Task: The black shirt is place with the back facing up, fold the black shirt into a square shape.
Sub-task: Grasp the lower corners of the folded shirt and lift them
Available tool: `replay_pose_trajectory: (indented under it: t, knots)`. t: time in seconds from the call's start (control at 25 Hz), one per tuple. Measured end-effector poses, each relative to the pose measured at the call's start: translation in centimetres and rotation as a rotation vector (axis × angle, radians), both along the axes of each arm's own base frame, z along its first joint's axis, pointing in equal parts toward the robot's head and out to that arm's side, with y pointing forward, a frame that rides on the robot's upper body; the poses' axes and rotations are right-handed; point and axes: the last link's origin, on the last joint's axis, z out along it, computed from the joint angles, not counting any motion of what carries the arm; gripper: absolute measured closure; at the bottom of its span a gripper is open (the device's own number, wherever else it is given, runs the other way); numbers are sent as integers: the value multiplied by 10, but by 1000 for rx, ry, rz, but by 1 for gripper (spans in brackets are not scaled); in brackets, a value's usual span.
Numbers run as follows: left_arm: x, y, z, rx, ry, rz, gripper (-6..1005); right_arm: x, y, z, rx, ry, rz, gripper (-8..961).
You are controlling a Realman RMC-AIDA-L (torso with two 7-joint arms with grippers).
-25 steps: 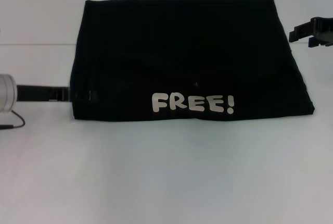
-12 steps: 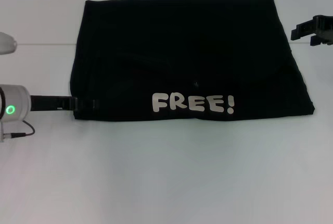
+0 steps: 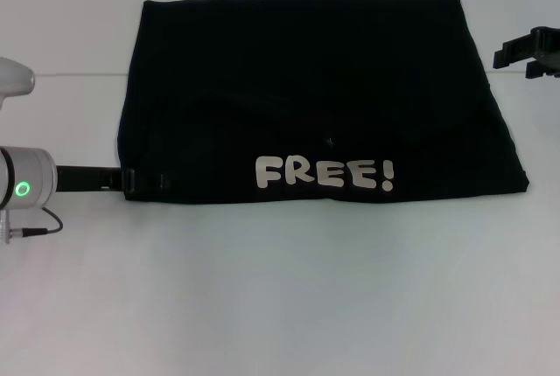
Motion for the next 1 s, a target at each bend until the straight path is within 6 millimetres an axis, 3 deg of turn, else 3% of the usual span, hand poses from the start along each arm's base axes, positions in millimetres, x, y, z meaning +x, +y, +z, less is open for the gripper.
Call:
replay_pose_trajectory:
  t: [0.24,0.48,0.68,0.92,1.0]
  knots:
    - [-1,0,0,4,-13,41,409,-1,0,0,0,-1,4,339]
    - [0,4,0,-3,-3,100,560,-3,0,0,-9,-5,12,339]
    - [1,4,0,-8,-11,110,790,0,-3,-1,-33,-12,14,338]
    - [5,4,0,-22,-32,104,950,8,-12,0,-80,-28,6,338]
    - [9,5,2,-24,-54,102,950,15,-20,1,-127,-59,0,338]
